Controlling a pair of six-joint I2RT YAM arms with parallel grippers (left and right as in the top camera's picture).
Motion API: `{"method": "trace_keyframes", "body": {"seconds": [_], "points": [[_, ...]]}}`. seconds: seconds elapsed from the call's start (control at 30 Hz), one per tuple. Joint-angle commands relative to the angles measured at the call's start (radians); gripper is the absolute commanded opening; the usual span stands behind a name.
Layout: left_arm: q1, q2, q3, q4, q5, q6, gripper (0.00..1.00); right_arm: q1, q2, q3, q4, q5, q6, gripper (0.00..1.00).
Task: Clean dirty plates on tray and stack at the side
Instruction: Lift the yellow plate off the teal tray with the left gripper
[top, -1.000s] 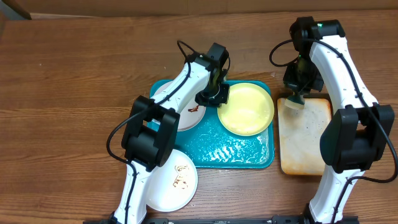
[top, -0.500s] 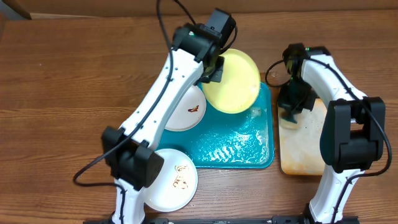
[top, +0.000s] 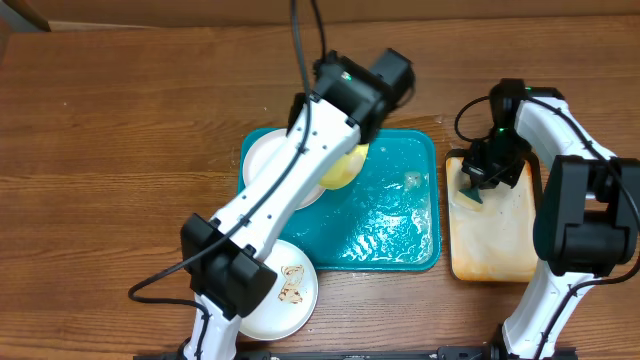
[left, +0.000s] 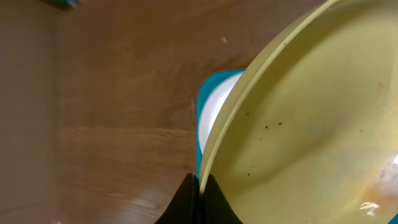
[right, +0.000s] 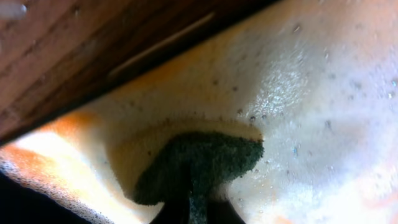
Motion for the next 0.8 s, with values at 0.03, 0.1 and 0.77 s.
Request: {"method": "trace_keyframes", "body": {"seconds": [0.03,0.1,0.77], "points": [[-0.087,0.001,0.006,-0.015,-0.279,-0.045,0.04,-0.04,-0.023,-0.011,0.019,-0.066,-0.024,0.04],[-0.114,0.001,0.006,-0.031,-0.344,-0.045,0.04,-0.05,-0.023,-0.011,0.023,-0.073,-0.024,0.04],[-0.178,0.001,0.005,0.013,-0.664,0.08,0.04,-0.064,-0.023,-0.011,0.026,-0.128,-0.024,0.04]]}}
